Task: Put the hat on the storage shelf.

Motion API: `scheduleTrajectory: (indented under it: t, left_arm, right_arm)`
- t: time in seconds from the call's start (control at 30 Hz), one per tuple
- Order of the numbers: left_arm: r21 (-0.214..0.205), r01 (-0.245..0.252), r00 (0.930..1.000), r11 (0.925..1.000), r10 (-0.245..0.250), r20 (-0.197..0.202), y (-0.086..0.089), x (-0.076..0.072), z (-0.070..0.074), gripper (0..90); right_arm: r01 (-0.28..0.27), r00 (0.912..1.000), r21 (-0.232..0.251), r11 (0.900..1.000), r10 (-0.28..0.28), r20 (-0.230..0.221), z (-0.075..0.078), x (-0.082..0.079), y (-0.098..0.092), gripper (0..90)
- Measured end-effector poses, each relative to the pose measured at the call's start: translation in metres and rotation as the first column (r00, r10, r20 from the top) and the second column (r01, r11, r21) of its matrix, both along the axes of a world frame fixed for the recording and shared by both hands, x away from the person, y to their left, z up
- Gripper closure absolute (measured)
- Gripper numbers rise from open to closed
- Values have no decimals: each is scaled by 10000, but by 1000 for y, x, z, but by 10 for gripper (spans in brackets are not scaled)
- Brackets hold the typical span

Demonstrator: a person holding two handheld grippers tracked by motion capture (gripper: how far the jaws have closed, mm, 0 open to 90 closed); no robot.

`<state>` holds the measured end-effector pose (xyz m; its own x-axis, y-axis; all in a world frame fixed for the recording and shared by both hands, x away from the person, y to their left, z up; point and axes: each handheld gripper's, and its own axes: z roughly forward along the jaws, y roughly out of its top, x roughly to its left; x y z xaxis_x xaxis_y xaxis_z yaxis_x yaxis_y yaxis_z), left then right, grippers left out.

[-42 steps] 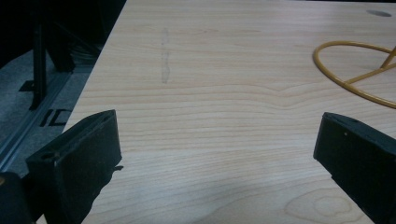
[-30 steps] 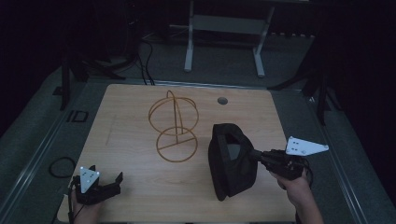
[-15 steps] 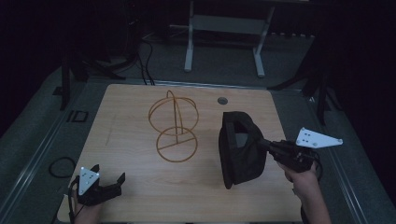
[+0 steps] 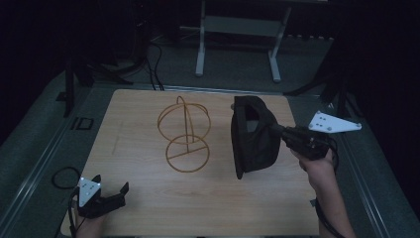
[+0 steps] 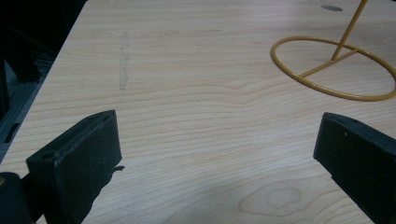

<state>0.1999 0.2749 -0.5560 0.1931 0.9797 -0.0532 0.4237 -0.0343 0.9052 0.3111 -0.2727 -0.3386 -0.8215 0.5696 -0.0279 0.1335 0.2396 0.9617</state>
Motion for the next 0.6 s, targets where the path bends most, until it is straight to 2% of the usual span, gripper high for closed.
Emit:
scheduleTrajectory:
  t: [0.43, 0.6]
  left_arm:
    - [-59, -62, 10000, 10000, 62, 31, 4, 0, 0, 12]
    - [-123, -79, 9999, 9999, 80, 61, 5, -1, 1, 12]
  right_arm:
    - [-15, 9996, -223, 9998, 20, 266, 25, 24, 29, 899]
    - [-94, 9989, -610, 9981, 123, 459, 38, 32, 49, 899]
